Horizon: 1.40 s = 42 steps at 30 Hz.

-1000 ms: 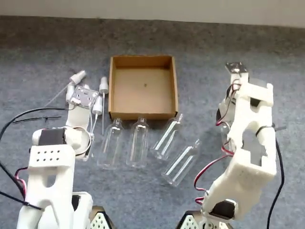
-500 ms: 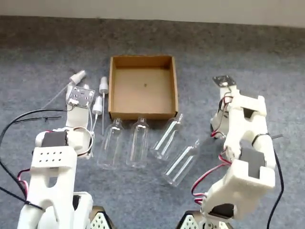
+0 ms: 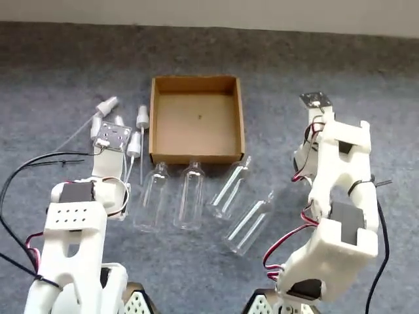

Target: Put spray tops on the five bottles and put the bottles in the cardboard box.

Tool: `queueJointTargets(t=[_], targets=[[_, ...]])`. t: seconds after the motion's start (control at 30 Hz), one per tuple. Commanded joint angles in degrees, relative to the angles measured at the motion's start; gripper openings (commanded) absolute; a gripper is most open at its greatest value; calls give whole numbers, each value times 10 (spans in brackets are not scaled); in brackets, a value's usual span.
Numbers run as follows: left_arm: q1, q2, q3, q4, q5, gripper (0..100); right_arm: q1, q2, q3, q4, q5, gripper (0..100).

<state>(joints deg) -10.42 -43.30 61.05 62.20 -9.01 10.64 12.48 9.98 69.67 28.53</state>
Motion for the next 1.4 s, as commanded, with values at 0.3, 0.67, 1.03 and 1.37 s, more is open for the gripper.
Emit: queueJointTargets(t=[0.3, 0.67, 1.03, 1.37], targets=[[9, 1, -3, -10, 5, 124, 7, -15, -34, 9, -7, 98], [9, 1, -2, -10, 5, 124, 16, -96, -164, 148, -10, 53], [8, 4, -46, -5, 4, 125, -8, -322, 12, 70, -11, 52], [9, 9, -219, 49, 6, 189, -8, -517, 274, -63, -7, 52]])
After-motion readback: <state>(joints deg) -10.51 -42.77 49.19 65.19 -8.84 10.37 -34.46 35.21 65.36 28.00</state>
